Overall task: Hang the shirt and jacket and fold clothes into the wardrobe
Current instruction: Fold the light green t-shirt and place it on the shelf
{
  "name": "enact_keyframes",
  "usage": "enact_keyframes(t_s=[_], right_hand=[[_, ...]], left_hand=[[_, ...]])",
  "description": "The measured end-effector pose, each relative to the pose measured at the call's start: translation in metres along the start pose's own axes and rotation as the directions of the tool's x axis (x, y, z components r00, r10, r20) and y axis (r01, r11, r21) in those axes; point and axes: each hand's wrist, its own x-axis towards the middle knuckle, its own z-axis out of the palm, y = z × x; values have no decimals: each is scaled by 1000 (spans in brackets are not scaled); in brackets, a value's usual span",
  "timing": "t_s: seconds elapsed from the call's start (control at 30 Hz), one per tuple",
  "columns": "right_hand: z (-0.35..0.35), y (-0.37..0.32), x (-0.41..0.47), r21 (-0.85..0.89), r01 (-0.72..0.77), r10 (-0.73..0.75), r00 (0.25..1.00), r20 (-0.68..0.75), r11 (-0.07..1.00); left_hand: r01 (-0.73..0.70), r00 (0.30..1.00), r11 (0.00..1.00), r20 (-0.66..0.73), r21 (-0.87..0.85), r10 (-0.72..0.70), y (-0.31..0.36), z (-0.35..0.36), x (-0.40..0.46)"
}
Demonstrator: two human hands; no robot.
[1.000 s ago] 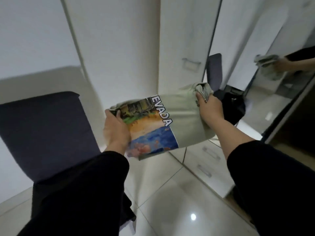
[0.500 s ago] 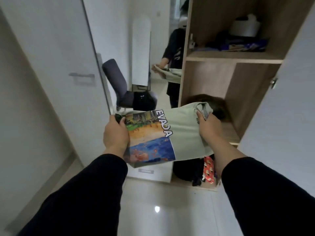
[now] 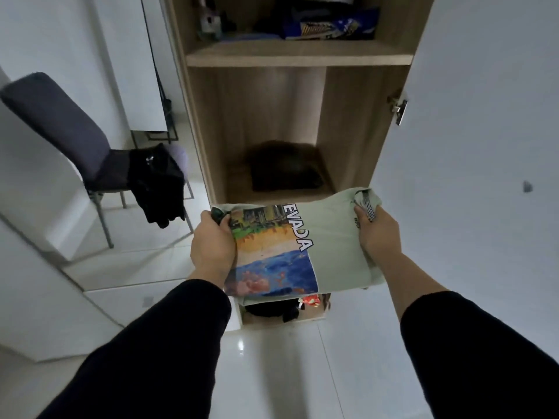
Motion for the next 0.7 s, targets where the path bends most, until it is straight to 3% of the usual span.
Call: enact_keyframes(t_s=[0.3, 0.53, 0.7], right_hand=[[83, 45, 131, -88, -54, 55, 998, 9, 995], [183, 72, 224, -29, -21, 23, 998, 65, 999], [240, 103, 271, -210, -21, 27, 999, 28, 978]], left_hand=[[38, 998, 998, 55, 55, -41, -2, 135, 94], [8, 1000, 998, 26, 70, -10, -47, 228, 186], [-16, 999, 998, 29, 67, 14, -74, 285, 228]])
